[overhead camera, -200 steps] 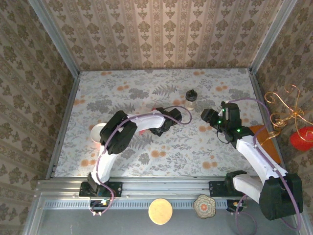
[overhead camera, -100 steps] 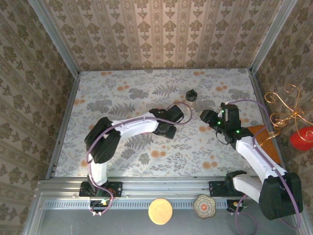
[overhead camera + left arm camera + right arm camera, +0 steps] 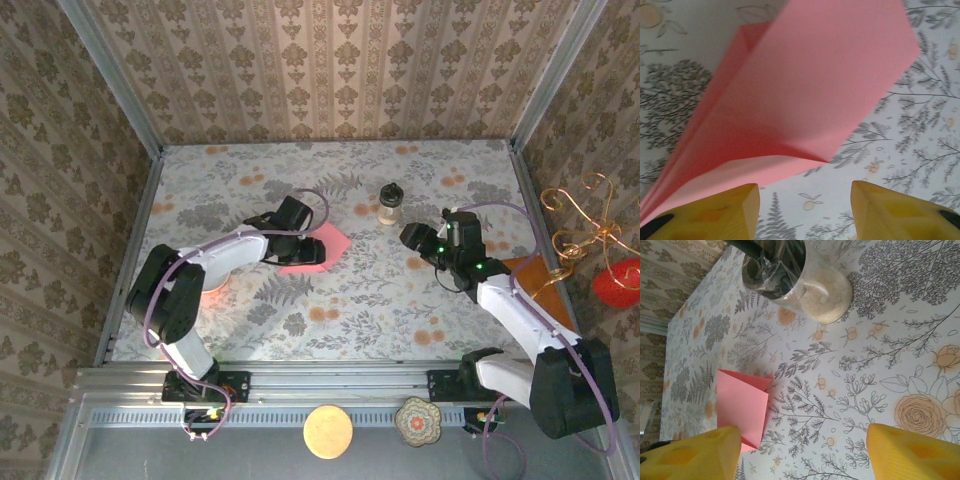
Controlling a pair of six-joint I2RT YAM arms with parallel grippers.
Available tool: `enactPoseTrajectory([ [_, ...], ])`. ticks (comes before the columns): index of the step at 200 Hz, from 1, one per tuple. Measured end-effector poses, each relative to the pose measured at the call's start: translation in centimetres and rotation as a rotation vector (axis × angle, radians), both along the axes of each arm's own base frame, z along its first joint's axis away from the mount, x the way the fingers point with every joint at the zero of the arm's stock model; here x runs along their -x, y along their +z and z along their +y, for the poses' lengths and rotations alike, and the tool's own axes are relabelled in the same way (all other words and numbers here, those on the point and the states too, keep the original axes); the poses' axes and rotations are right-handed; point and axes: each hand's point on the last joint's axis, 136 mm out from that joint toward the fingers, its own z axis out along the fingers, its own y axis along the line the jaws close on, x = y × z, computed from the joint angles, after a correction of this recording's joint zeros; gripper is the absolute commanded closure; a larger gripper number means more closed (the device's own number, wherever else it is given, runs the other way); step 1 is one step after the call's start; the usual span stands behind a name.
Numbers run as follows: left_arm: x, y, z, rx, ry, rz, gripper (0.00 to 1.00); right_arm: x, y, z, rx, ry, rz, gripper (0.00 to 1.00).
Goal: Fold a paper plane with a square sheet of paper (pick it up from the middle)
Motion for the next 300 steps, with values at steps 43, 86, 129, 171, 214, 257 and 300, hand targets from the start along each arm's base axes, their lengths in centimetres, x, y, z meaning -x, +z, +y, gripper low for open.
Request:
enactPoseTrajectory([
  [43, -1.5, -0.1, 0.9, 0.022, 0.035, 0.001, 0.47, -0.2, -0.1, 1.0, -0.020, 0.015, -0.007, 0.30],
  [86, -3.1, -2.2, 1.5, 0.006, 0.059, 0.030, 0.48, -0.1, -1.9, 2.0, -0.034, 0.039, 0.056, 0.30],
  [129, -2.9, -3.2, 1.4, -0.001, 0.057, 0.053, 0.50, 0.5, -4.0, 4.2, -0.040, 0.083, 0.137, 0.31],
  [171, -2.6, -3.8, 1.2, 0.041, 0.123, 0.084, 0.58, 1.0, -5.4, 8.5, -0.073, 0.141, 0.227, 0.33],
  [214, -1.1, -4.0, 1.1, 0.111, 0.239, 0.128, 0.61, 2.8, -8.2, 13.0, -0.113, 0.175, 0.350, 0.38],
  [257, -0.3, -4.1, 1.0, 0.136, 0.298, 0.160, 0.65, 3.0, -9.4, 16.7, -0.133, 0.213, 0.393, 0.49],
  [300, -0.3, -4.2, 1.1, 0.156, 0.328, 0.175, 0.66, 1.6, -9.7, 18.5, -0.152, 0.212, 0.395, 0.59],
])
